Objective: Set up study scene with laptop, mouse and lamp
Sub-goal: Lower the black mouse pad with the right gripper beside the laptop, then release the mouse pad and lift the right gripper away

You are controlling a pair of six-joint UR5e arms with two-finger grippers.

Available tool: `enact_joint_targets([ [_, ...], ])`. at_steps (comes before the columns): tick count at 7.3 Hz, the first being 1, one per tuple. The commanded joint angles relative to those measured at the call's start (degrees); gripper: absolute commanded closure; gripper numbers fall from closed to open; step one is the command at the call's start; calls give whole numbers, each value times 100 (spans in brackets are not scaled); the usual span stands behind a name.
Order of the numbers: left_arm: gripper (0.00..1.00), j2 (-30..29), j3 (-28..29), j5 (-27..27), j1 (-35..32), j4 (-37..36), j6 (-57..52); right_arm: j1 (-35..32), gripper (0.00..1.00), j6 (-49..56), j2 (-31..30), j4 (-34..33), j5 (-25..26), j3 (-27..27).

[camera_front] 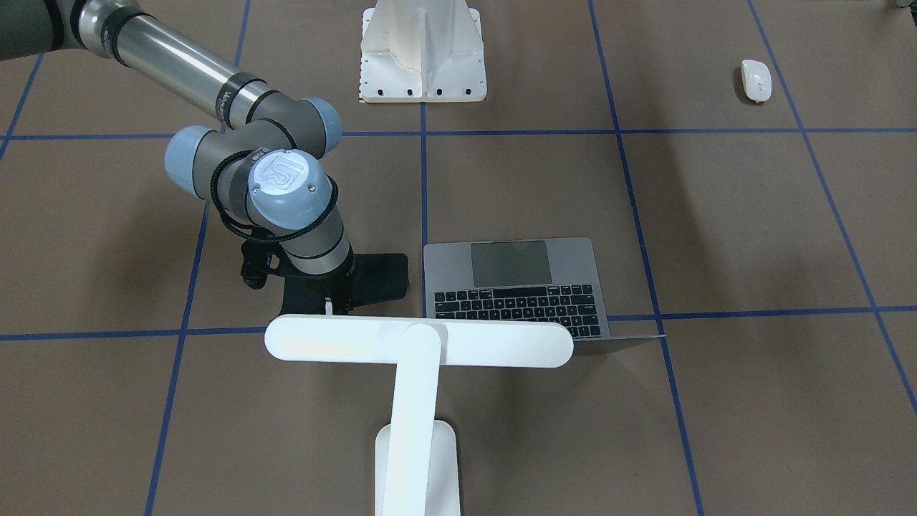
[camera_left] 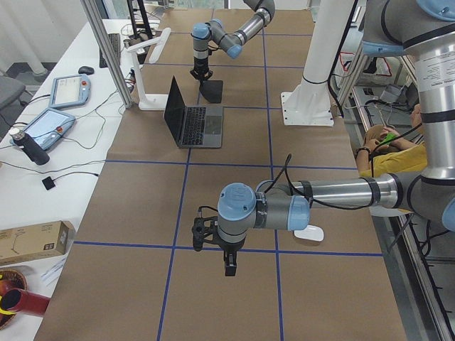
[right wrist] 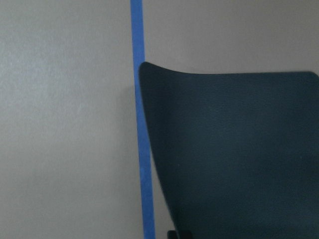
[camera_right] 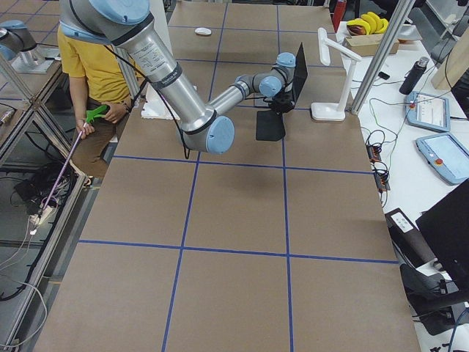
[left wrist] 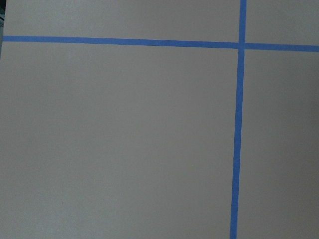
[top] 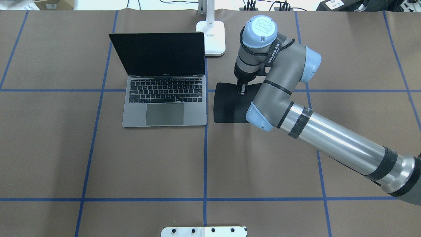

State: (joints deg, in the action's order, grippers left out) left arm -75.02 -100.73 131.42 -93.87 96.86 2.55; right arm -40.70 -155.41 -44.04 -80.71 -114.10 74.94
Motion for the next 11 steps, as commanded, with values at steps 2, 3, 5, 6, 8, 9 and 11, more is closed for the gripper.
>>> enact_joint_targets([
  [2,0,-65,79,-2,0,0,0,62,42,-16,-16,125,99,-102],
  [3,0,-65,88,-2,9,0,9,62,0,19,-25,195,108,-50],
  [5,0,-83,54,7,9,17,18,45,0,646,-104,187,299,396],
  [6,0,-92,27,15,9,44,9,27,0,1418,-374,161,336,790],
  [8,0,-135,-69,15,9,61,9,-261,0,2799,-1094,117,284,1546],
  [9,0,-231,-140,15,27,70,-9,-446,0,3815,-1533,108,240,1916],
  [11,0,-215,-385,33,36,79,-26,-823,0,6265,-2281,-207,-48,2479],
])
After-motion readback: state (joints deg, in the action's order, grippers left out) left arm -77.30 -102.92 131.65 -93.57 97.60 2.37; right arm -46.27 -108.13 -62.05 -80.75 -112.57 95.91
